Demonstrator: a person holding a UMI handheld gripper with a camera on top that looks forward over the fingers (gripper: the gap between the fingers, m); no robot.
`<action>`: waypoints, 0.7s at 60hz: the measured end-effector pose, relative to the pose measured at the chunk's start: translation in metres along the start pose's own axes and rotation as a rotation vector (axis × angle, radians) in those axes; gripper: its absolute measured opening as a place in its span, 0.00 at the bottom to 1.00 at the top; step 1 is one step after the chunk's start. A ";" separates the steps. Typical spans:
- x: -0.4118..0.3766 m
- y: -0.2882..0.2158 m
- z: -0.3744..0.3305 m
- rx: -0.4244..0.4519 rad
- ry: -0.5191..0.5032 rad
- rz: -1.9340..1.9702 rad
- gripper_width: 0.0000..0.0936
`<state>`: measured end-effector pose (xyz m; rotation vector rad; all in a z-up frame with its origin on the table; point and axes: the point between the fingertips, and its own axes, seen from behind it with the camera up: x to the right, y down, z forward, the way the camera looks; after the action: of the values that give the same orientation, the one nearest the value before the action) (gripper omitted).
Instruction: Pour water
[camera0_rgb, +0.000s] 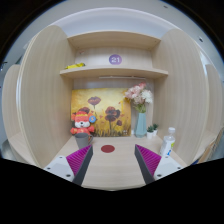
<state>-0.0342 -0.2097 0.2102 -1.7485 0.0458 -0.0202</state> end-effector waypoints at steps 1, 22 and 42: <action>0.004 0.002 0.001 -0.001 0.006 0.000 0.93; 0.170 0.097 0.061 -0.035 0.185 0.030 0.93; 0.294 0.101 0.143 -0.027 0.279 0.027 0.91</action>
<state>0.2634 -0.0993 0.0818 -1.7615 0.2748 -0.2445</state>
